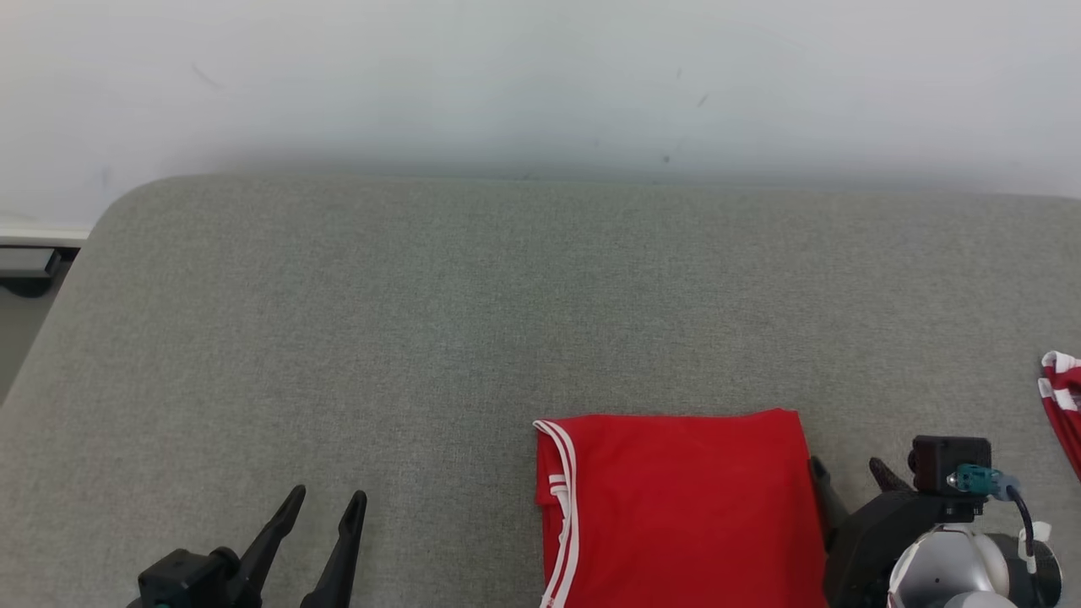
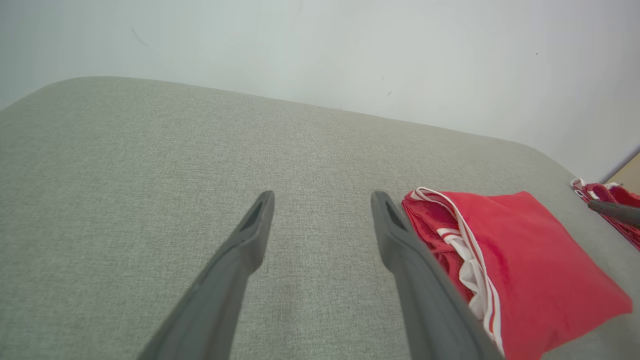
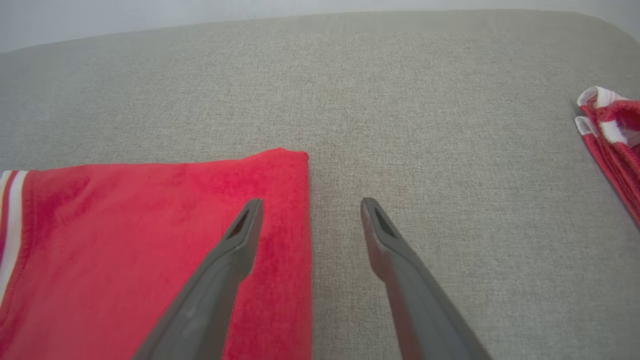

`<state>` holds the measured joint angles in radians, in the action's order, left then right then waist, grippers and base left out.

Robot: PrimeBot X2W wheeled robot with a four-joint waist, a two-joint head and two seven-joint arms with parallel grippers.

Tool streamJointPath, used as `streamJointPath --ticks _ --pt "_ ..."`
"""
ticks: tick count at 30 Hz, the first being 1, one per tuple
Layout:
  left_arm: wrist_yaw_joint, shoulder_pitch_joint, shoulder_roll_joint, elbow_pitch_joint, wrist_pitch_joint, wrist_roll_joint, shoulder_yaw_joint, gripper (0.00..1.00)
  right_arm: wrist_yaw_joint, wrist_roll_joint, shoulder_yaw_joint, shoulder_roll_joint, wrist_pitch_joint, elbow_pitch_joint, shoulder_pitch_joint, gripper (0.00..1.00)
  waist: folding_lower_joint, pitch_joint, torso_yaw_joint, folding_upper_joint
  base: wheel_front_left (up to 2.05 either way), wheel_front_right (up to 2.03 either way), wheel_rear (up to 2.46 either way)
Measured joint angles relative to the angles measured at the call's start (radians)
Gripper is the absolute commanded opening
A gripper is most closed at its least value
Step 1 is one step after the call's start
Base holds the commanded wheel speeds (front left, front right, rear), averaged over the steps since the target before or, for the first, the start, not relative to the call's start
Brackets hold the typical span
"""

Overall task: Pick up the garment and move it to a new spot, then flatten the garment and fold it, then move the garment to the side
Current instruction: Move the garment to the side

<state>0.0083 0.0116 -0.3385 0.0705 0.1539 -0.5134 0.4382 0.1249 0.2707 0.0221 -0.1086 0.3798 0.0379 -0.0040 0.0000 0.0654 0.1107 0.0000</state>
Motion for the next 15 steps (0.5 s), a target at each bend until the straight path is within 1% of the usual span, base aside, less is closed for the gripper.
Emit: streamJointPath --ticks 2,7,15 --pt "0.000 0.001 0.000 0.000 -0.002 0.000 0.000 1.00 0.000 0.000 -0.012 0.016 0.016 0.010 0.001 1.00 0.0000 0.007 0.005 0.0000 0.00 0.00 0.00" --pt "0.000 0.004 0.000 0.004 -0.005 0.000 -0.001 1.00 0.000 -0.009 -0.028 0.030 0.061 0.025 0.002 1.00 0.0000 0.019 0.016 0.0000 0.00 0.00 0.00" --pt "-0.001 0.015 -0.001 0.010 -0.011 0.000 -0.001 1.00 0.003 -0.027 -0.012 0.039 0.161 -0.022 0.050 1.00 0.0000 0.015 0.021 0.0000 0.00 0.00 0.00"
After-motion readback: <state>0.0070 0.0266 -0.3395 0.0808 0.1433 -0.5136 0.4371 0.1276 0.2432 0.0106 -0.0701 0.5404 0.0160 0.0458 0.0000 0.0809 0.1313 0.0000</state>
